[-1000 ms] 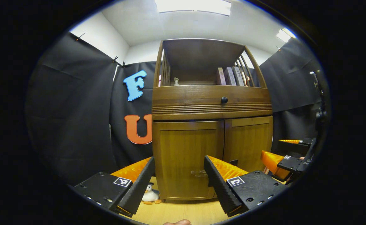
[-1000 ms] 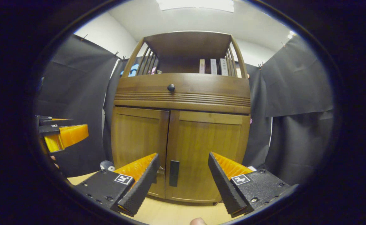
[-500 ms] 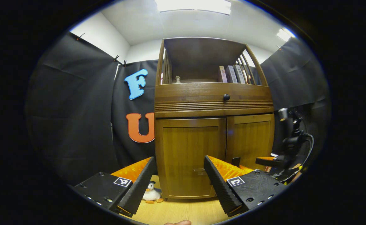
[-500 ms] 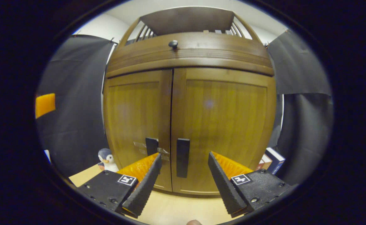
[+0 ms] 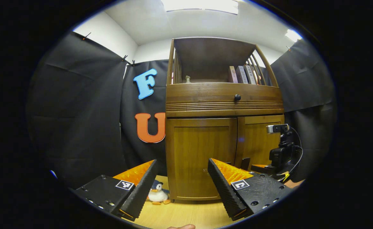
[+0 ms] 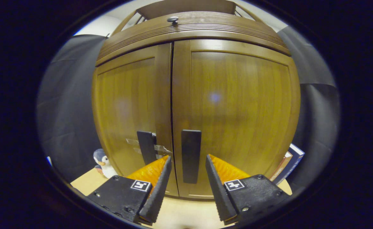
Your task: Open the right door of the double-door shoe cabinet with the right hand, and open the left door with the left hand.
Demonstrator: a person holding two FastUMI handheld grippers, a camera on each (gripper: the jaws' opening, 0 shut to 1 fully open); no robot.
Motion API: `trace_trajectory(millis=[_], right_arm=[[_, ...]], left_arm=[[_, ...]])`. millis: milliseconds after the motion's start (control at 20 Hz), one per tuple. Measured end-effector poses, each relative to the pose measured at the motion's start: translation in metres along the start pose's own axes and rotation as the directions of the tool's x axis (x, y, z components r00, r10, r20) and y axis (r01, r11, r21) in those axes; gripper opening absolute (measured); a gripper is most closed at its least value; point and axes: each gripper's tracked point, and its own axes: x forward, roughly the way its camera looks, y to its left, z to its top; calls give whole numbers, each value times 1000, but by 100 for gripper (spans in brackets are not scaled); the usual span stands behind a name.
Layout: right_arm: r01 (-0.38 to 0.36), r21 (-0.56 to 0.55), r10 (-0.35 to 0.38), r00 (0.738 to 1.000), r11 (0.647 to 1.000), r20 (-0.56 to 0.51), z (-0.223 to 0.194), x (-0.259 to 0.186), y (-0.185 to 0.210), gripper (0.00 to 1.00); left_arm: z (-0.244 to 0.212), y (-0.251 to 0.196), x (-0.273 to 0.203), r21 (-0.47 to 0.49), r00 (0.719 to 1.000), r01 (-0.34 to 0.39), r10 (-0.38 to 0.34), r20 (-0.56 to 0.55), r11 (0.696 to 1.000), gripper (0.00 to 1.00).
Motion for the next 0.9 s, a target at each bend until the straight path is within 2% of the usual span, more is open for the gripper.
trace_trajectory(millis=[300, 400, 550, 900], right_arm=[[14, -35, -13, 1000, 999, 20, 2, 17, 1, 59], [41, -51, -39, 999, 998, 39, 4, 21, -3, 57], [67, -62, -65, 997, 996, 44, 6, 25, -5, 42], [94, 3, -94, 995, 996, 40, 5, 25, -6, 35]], left_arm=[[-2, 2, -5, 2, 1000, -12, 12, -8, 1000, 95], [-5, 2, -8, 10, 1000, -13, 14, -19, 1000, 95], [-10, 0, -11, 18, 999, -14, 14, -33, 1000, 95], [-13, 2, -17, 13, 999, -19, 20, -44, 1000, 95]])
